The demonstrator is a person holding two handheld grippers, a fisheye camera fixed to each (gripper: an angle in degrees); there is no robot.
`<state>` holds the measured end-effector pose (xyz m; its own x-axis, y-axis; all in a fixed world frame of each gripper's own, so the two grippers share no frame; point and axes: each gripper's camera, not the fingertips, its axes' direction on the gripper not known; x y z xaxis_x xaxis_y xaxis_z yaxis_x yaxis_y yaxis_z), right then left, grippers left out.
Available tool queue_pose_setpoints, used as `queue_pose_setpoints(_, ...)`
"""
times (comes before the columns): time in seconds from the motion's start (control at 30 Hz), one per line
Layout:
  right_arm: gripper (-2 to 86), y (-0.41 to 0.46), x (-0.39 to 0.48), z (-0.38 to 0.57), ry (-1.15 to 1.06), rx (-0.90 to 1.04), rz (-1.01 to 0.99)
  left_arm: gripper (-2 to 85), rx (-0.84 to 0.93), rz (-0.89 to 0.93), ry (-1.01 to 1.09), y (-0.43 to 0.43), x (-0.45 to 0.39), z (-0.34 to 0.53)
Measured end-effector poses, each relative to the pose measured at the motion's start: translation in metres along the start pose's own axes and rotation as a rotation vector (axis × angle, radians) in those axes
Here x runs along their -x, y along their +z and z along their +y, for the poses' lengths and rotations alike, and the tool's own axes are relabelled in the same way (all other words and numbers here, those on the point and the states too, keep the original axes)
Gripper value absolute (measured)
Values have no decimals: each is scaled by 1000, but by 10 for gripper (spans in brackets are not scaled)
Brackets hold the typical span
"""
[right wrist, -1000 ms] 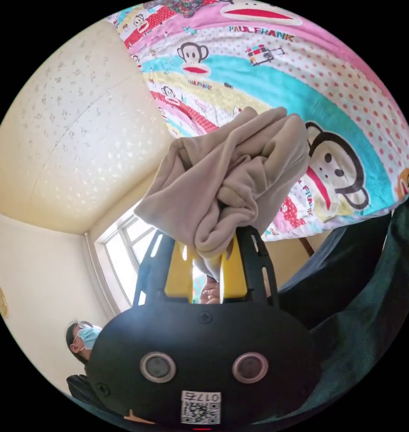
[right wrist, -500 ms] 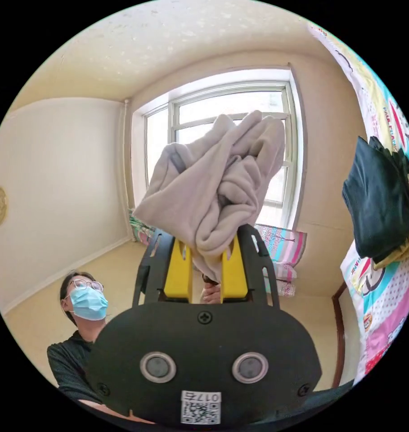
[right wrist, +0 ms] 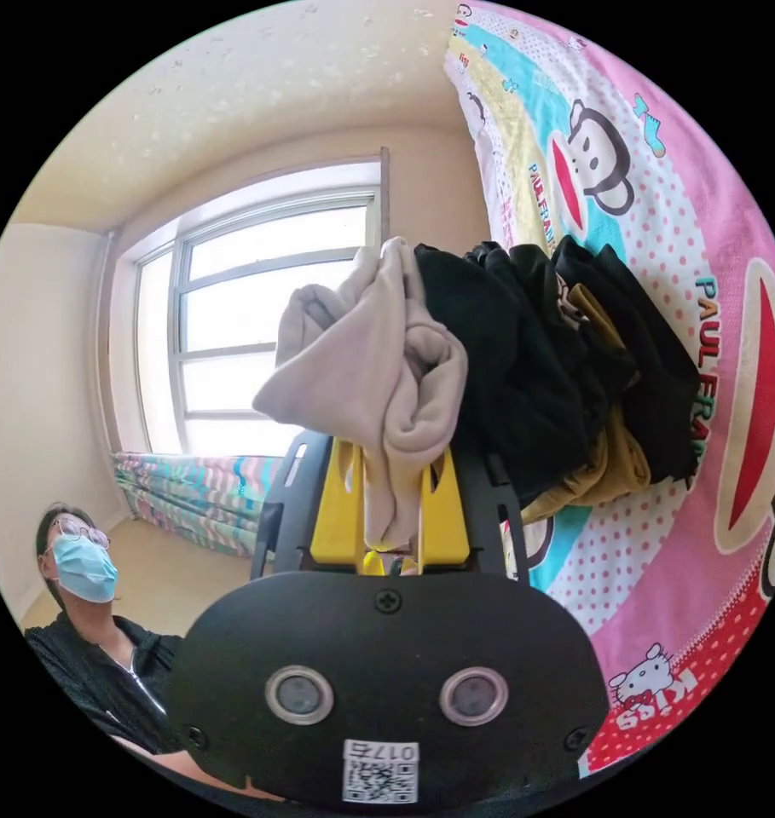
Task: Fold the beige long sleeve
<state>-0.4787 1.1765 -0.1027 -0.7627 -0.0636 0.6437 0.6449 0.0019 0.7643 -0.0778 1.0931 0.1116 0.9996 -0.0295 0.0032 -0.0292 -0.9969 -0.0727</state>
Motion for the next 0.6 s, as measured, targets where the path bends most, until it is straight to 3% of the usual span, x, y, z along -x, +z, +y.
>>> queue_pose_setpoints(0.17, 97, 9, 7, 16, 109, 38, 15, 58, 24, -161, -45, 4, 34, 42)
queue_pose_setpoints(0.3, 67, 8, 15, 45, 181, 129, -8, 51, -10, -186, -111, -8, 41, 54)
queue_pose_setpoints(0.43, 22, -20, 38, 86, 141, 183, 70, 2, -137, -245, 20, -38, 12, 76)
queue_pose_setpoints(0.6, 7, -117, 82, 166, 163, 165, 231, -8, -51, -518, 214, -12, -13, 109)
